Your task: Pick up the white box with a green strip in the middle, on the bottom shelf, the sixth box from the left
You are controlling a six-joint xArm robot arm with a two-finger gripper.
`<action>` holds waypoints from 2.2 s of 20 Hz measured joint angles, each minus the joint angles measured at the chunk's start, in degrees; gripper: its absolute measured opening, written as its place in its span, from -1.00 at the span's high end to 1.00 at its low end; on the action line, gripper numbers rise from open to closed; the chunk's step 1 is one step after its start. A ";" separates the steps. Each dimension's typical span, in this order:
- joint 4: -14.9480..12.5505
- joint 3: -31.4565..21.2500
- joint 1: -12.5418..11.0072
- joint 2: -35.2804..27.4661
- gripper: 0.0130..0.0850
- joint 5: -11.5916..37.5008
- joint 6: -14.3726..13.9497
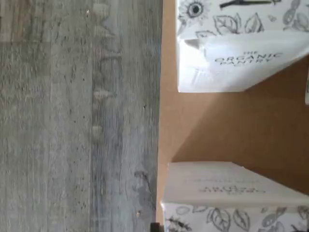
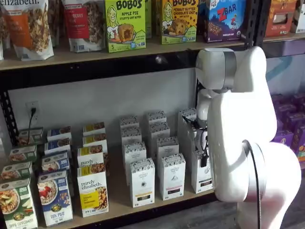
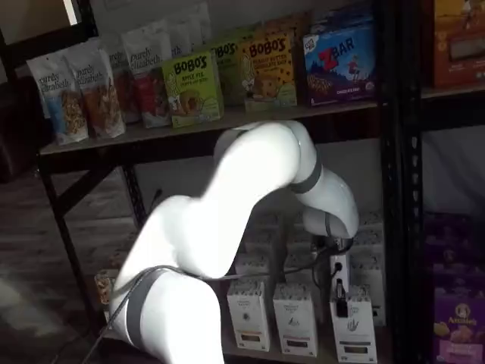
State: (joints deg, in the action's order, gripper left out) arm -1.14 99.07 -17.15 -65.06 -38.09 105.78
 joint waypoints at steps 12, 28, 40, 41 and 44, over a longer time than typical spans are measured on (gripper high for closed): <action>0.95 -10.25 0.39 5.50 0.00 7.71 0.44; 2.20 -43.17 2.05 29.20 0.00 16.38 0.05; 2.78 -58.92 4.76 47.61 0.00 14.13 -2.19; 3.43 -59.89 4.92 49.07 0.00 13.95 -1.79; 4.63 -63.39 5.58 54.60 0.00 12.67 -1.41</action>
State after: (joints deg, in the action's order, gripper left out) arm 3.50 35.68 -11.57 -10.47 -25.42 104.37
